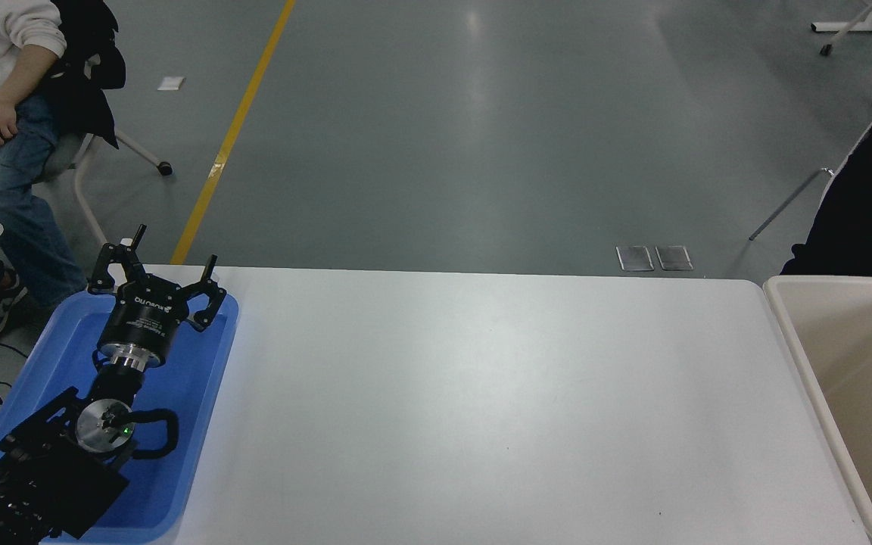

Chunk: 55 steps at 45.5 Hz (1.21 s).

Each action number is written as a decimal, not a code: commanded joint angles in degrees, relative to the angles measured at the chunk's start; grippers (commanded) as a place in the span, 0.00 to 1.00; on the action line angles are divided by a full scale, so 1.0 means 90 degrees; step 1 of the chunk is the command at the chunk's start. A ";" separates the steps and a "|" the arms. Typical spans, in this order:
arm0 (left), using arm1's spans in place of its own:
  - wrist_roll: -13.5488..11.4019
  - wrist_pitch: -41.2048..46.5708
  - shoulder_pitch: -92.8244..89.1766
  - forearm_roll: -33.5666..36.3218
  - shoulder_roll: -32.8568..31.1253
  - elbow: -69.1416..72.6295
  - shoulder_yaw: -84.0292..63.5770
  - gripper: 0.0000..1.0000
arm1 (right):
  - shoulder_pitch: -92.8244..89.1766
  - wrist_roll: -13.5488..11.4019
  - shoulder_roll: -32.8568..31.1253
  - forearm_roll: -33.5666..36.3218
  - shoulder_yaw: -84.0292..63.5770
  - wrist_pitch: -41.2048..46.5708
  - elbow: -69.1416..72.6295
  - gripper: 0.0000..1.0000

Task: Pick up paper ball place in dustbin

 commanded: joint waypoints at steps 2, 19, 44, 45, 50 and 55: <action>0.0000 0.0000 0.0000 0.0001 0.0000 -0.0006 -0.0001 1.00 | -0.1763 -0.0083 0.0296 0.0096 0.1498 -0.0702 -0.1059 0.00; 0.0000 0.0000 0.0000 0.0001 0.0000 -0.0006 -0.0001 1.00 | -0.2770 -0.0083 0.0795 0.0096 0.2320 -0.0995 -0.1519 0.00; 0.0000 0.0000 0.0000 0.0001 0.0000 0.0003 -0.0001 1.00 | -0.2819 -0.0073 0.0814 0.0213 0.2564 -0.1171 -0.1519 0.88; 0.0000 0.0000 0.0000 0.0001 0.0000 0.0003 -0.0001 1.00 | -0.2809 -0.0073 0.0814 0.0222 0.2574 -0.1200 -0.1519 0.98; 0.0000 0.0000 0.0000 0.0001 0.0000 -0.0006 -0.0001 1.00 | -0.2839 -0.0073 0.0814 0.0222 0.2584 -0.1230 -0.1490 1.00; 0.0000 0.0000 0.0000 0.0001 0.0000 -0.0006 -0.0001 1.00 | -0.2839 -0.0073 0.0814 0.0232 0.2584 -0.1210 -0.1422 1.00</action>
